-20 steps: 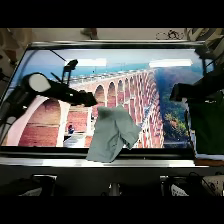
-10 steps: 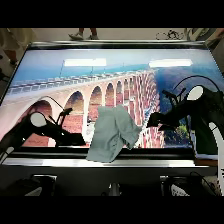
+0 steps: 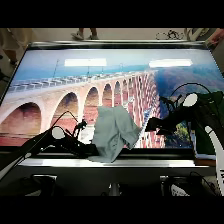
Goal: Fold the shirts.
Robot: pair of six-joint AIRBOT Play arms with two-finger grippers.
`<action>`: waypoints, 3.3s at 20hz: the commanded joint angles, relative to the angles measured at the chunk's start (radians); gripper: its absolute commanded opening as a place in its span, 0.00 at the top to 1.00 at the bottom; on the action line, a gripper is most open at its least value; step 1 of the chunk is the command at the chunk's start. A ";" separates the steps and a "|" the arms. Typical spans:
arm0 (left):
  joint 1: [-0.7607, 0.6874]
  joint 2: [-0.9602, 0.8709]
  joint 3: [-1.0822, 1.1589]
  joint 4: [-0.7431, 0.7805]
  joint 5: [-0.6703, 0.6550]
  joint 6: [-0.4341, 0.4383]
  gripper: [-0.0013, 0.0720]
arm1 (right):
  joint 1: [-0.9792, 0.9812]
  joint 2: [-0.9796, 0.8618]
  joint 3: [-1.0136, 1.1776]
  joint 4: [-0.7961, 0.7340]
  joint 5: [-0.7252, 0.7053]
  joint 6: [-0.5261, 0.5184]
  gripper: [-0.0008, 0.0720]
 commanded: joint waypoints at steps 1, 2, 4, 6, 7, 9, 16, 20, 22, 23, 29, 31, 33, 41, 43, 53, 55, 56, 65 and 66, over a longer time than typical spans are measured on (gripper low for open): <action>-0.024 -0.057 -0.008 -0.029 0.125 -0.003 0.36 | 0.004 -0.001 -0.017 -0.006 -0.012 -0.004 0.07; -0.024 -0.059 -0.005 -0.032 0.142 -0.004 0.64 | 0.020 -0.001 -0.042 -0.013 -0.022 -0.005 0.07; -0.022 -0.050 0.016 -0.031 0.132 0.034 0.95 | 0.084 -0.001 -0.107 -0.007 -0.074 -0.021 0.07; -0.022 -0.018 0.042 -0.008 0.126 0.053 0.95 | 0.160 -0.001 -0.162 0.052 -0.157 -0.057 0.06; -0.022 0.005 0.048 0.002 0.127 0.052 0.95 | 0.192 -0.002 -0.179 0.088 -0.193 -0.069 0.07; -0.022 0.053 0.049 0.003 0.127 0.049 0.95 | 0.251 -0.002 -0.204 0.126 -0.270 -0.085 0.07; -0.022 0.211 0.071 0.053 0.131 0.049 0.95 | 0.312 -0.076 -0.185 0.296 -0.407 -0.110 0.95; 0.015 0.395 0.335 0.375 0.130 -0.056 0.95 | 0.312 0.132 0.084 0.028 -0.260 -0.145 0.95; 0.072 0.493 0.598 0.569 0.131 -0.162 0.95 | 0.312 0.273 0.328 -0.132 -0.239 -0.105 0.95; 0.106 0.529 0.747 0.656 0.139 -0.214 0.95 | 0.312 0.339 0.460 -0.184 -0.263 -0.090 0.95; 0.175 0.609 1.202 0.761 0.137 -0.248 0.95 | 0.312 0.525 0.845 -0.177 -0.294 0.024 0.95; 0.175 0.614 1.201 0.894 0.043 -0.249 0.95 | 0.312 0.539 0.846 -0.294 -0.223 0.064 0.95; 0.175 0.591 1.177 1.028 -0.146 -0.249 0.95 | 0.312 0.510 0.845 -0.462 -0.078 0.114 0.95; 0.270 0.334 0.729 1.196 -0.155 -0.327 0.95 | 0.312 0.045 0.577 -0.440 0.006 0.187 0.95; 0.347 0.195 0.660 1.115 -0.064 -0.384 0.95 | 0.312 -0.107 0.514 -0.437 -0.212 0.241 0.94; 0.478 -0.169 0.714 0.496 -0.134 -0.161 0.04 | 0.254 -0.348 0.590 -0.214 -0.368 0.292 0.15; 0.557 -0.122 0.741 0.496 -0.304 -0.077 0.04 | 0.138 -0.314 0.649 -0.236 -0.251 0.188 0.12; 0.601 -0.085 0.716 0.496 -0.369 -0.078 0.05 | 0.057 -0.306 0.651 -0.232 -0.198 0.151 0.13; 0.637 0.195 -0.047 0.267 -0.214 -0.064 0.05 | -0.181 -0.423 0.545 -0.104 0.023 0.032 0.15; 0.613 0.194 -0.091 0.227 -0.179 -0.060 0.05 | -0.165 -0.433 0.545 -0.105 0.019 0.023 0.15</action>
